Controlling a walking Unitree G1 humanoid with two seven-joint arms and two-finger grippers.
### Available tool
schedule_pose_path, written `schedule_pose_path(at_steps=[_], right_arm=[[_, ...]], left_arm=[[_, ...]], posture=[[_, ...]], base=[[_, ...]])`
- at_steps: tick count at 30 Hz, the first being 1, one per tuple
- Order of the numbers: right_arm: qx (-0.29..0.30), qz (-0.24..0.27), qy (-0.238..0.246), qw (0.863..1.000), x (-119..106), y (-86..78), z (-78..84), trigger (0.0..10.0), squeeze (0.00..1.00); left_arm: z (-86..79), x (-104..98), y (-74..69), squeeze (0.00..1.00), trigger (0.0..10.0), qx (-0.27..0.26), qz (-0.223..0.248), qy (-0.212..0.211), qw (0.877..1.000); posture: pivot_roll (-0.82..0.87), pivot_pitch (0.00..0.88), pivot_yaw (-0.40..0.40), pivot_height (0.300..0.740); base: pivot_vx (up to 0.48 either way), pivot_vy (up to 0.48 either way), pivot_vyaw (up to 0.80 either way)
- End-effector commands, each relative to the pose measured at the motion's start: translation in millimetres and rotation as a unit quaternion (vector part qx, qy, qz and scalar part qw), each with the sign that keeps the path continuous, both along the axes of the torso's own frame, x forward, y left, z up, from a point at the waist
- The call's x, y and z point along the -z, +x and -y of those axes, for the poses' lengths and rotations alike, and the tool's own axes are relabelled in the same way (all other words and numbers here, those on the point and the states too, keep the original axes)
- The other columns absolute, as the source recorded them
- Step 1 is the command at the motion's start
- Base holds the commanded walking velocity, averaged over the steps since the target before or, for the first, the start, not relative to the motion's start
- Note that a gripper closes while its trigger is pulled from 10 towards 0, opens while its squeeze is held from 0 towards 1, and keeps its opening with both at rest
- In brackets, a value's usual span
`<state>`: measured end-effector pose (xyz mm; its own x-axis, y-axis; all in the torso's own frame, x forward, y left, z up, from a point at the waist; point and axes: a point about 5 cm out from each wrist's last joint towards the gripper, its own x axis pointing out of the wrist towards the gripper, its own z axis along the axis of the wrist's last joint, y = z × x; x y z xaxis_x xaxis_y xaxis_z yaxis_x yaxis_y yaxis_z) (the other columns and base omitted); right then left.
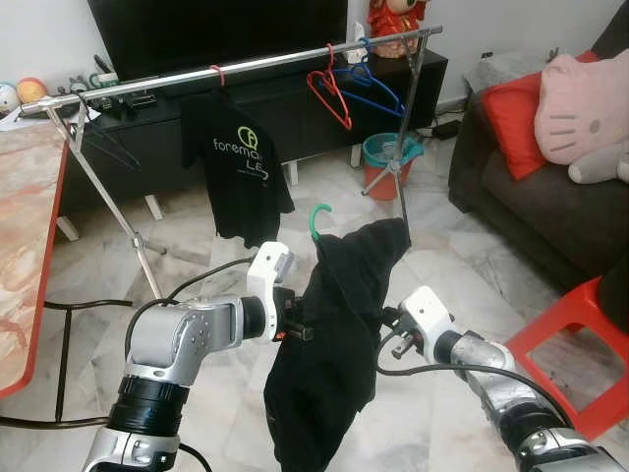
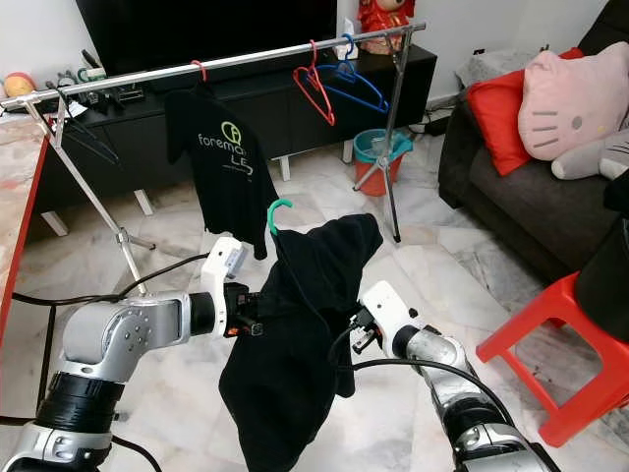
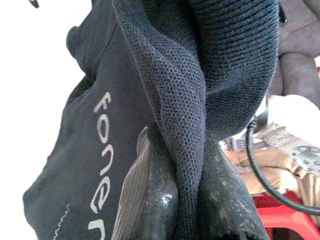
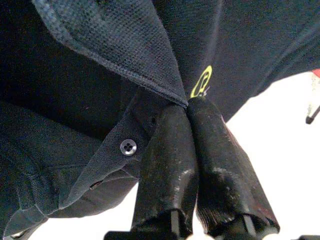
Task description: Hang hanger
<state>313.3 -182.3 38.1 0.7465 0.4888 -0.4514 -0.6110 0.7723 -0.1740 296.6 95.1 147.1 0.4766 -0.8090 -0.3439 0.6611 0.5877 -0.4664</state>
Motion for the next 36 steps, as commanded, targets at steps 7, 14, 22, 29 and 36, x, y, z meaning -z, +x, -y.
schedule_pose_path(at_steps=[7, 14, 22, 29, 36], right_arm=[[0.008, 0.005, 0.004, 1.0, -2, 2.2, 1.5, 0.0, 0.0], [0.007, 0.005, 0.003, 1.0, -2, 2.3, 1.7, 0.0, 0.0], [0.005, 0.002, -0.002, 1.0, -2, 2.5, 2.8, 0.0, 0.0], [0.003, -0.007, -0.008, 1.0, 0, 0.8, 3.7, 0.0, 0.0], [0.006, -0.015, -0.018, 1.0, 3, 0.3, 2.9, 0.0, 0.0]], left_arm=[[-20.7, 19, -0.5, 0.0, 10.0, -0.01, 0.043, 0.105, 0.993], [-37.0, 32, -2.9, 0.0, 10.0, 0.0, 0.053, 0.168, 0.984], [-77.7, 46, -11.2, 0.0, 10.0, 0.101, 0.127, 0.319, 0.934], [-95.1, 38, -17.1, 0.0, 10.0, 0.147, 0.169, 0.317, 0.922], [-84.8, 26, -18.3, 0.0, 10.0, 0.154, 0.201, 0.241, 0.937]], posture=[[0.05, 0.0, 0.027, 0.74], [0.05, 0.0, 0.026, 0.74], [0.06, 0.0, 0.022, 0.74], [0.06, 0.0, 0.016, 0.74], [0.06, 0.0, 0.013, 0.74]], base=[[0.0, 0.0, 0.0], [0.0, 0.0, 0.0], [0.0, 0.0, 0.0], [0.0, 0.0, 0.0], [0.0, 0.0, 0.0]])
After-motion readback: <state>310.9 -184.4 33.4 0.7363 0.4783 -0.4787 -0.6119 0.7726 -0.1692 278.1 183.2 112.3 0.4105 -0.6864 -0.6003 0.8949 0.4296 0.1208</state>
